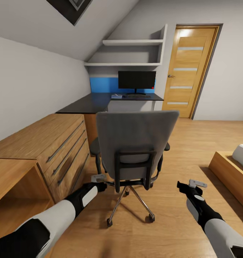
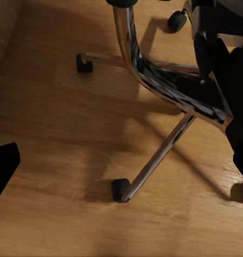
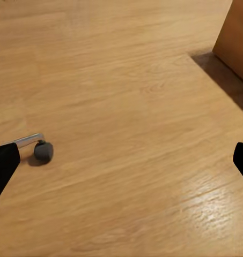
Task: In the bedroom, organize the workspace by keeping the computer under the desk, ensuring the monitor is on the desk, placing the keyboard on the desk next to the monitor, placing the mouse on the desk next to the keyboard, moving the folder from the swivel chair onto the desk next to the mouse, stacking the notebook on top of the folder with the pen on top of the notebook, and positioning the swivel chair next to the desk.
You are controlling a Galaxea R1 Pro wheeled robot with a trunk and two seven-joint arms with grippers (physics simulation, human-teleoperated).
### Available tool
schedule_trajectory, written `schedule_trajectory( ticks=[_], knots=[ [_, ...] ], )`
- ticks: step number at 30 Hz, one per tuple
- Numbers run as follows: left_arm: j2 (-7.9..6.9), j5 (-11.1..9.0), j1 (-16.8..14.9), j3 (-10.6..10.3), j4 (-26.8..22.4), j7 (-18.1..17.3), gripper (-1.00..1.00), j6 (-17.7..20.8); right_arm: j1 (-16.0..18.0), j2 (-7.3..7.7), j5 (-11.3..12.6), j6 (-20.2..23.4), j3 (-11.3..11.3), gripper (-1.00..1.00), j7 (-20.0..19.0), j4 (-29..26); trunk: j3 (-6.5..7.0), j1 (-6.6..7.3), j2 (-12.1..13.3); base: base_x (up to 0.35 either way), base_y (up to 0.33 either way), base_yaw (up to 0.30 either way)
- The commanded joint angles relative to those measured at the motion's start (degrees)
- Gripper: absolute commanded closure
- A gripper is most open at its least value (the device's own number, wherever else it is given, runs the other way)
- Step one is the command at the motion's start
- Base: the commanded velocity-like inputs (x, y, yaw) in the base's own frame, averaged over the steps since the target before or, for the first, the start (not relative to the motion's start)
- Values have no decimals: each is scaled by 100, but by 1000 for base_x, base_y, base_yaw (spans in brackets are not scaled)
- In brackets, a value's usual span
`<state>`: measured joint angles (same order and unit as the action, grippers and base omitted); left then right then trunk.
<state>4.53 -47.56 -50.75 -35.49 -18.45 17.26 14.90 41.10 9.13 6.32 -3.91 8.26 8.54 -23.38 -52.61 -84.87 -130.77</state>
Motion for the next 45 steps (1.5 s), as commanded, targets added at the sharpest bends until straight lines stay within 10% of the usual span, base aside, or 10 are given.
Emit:
schedule_trajectory(
  ticks=[1, 12, 15, 21, 45],
  knots=[
    [-3, -49, -33, 53, -14, 40, -100, 48, 26, 7, 111, -1, 20, -100, -27, 5, -24, -21, -44, 0, 0, 0],
    [1, -51, -85, 281, 151, 13, -100, -55, 59, -94, 205, 13, 45, -100, -535, 36, -221, -263, -485, 0, 0, 0],
    [52, -42, -89, 269, 466, -22, -100, -1079, 57, -160, 190, 7, 43, -100, -680, 35, -275, -329, -605, 0, 0, 0],
    [100, -42, -88, 263, 617, -42, -100, -1422, 51, -257, 90, -2, 44, -100, -702, 35, -383, -461, -846, 0, 0, 0],
    [371, 98, -84, 234, 1250, -71, -100, -1528, 23, -440, -203, -101, 37, -100, -731, 35, -585, -683, -1249, 13, 0, 0]
  ],
)
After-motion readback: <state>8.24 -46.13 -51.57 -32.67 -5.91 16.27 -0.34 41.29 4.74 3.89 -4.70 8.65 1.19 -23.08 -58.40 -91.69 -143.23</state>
